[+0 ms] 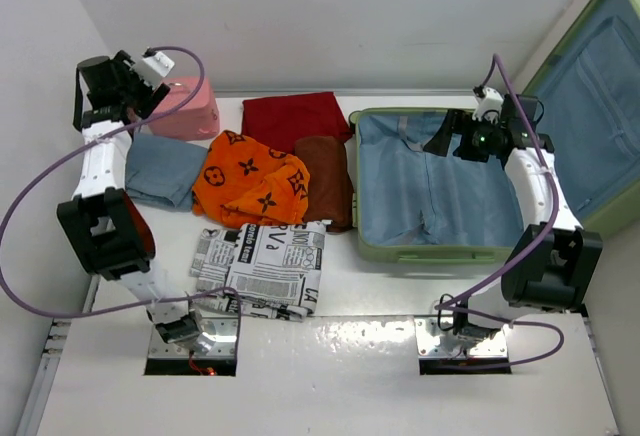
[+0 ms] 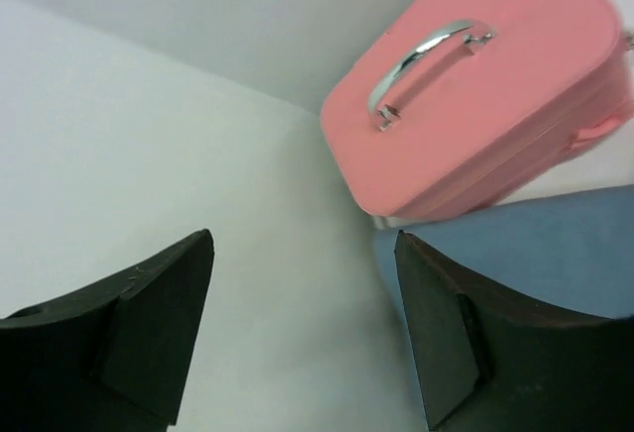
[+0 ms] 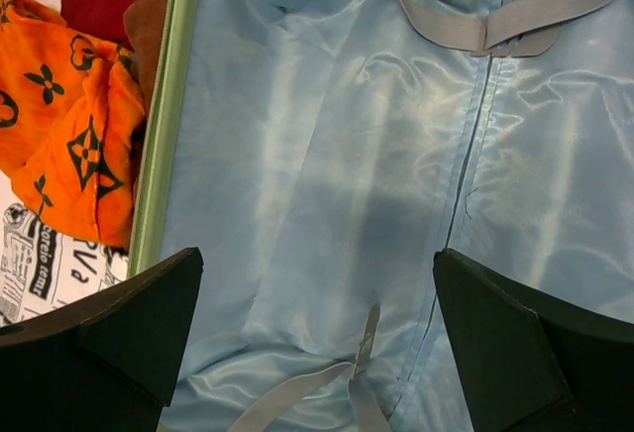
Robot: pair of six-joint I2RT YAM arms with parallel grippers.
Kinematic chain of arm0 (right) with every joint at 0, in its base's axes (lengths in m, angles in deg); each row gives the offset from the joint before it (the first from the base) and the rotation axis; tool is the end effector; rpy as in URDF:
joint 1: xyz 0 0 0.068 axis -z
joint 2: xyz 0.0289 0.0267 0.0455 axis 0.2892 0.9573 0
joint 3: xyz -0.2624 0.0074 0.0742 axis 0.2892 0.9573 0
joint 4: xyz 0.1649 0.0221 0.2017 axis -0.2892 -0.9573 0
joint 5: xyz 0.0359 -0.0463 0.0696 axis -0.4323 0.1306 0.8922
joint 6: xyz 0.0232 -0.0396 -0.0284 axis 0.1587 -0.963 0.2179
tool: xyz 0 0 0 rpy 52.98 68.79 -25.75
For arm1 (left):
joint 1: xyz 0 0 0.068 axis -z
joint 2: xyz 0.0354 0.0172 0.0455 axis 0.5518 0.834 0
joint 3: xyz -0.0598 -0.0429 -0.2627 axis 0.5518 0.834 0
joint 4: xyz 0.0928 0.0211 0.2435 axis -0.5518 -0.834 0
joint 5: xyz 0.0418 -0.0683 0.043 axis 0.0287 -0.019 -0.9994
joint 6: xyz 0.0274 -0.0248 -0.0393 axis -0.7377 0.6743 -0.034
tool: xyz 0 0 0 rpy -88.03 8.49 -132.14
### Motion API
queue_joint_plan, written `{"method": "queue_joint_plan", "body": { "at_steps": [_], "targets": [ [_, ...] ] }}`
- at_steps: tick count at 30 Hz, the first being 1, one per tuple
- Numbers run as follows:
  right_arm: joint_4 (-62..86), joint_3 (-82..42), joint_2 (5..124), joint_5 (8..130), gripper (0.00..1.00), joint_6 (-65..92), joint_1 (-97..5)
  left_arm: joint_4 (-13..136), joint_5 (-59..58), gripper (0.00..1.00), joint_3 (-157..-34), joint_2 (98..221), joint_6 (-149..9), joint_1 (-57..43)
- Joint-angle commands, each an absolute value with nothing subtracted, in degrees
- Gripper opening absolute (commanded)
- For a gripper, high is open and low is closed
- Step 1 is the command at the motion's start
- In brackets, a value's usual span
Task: Pack the luggage
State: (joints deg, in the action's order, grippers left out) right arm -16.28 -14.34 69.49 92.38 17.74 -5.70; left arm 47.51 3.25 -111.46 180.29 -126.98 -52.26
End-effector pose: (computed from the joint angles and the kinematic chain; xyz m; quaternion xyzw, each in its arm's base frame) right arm 0.3246 -0.0449 0.2944 0.0687 0.8919 0.2480 0.3719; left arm 0.3821 0.1219 0.3666 0.2450 0.7758 0.2310 0.5336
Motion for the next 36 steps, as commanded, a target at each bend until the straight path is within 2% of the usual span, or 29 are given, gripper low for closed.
{"method": "queue_joint_plan", "body": {
  "at_steps": [1, 3, 6, 15, 17, 36],
  "targets": [
    [-14.40, -15.96, 69.71, 93.50, 0.99, 18.73, -6.00, 54.07, 10.13, 0.78, -117.64, 185.62, -142.11, -54.49],
    [-14.40, -15.96, 69.80, 93.41, 0.99, 18.47, -6.09, 48.26, 14.25, 0.77, -127.66, 189.93, -141.32, -55.64],
    [-14.48, -16.04, 70.06, 93.33, 0.99, 18.38, -6.00, 46.58, 17.34, 0.77, -133.31, 195.57, -143.50, -56.34],
    [-15.10, -17.63, 71.21, 92.97, 0.99, 18.38, -6.17, 39.02, 22.53, 0.77, -135.51, 198.91, -151.95, -55.20],
    [-14.84, -17.54, 71.47, 93.06, 0.99, 18.38, -6.09, 39.02, 22.53, 0.80, -134.72, 198.91, -152.48, -54.59],
    [-15.19, -18.33, 72.62, 92.36, 0.99, 18.56, -6.17, 37.96, 19.20, 0.80, -135.41, 205.23, -153.09, -49.93]
  ]
}}
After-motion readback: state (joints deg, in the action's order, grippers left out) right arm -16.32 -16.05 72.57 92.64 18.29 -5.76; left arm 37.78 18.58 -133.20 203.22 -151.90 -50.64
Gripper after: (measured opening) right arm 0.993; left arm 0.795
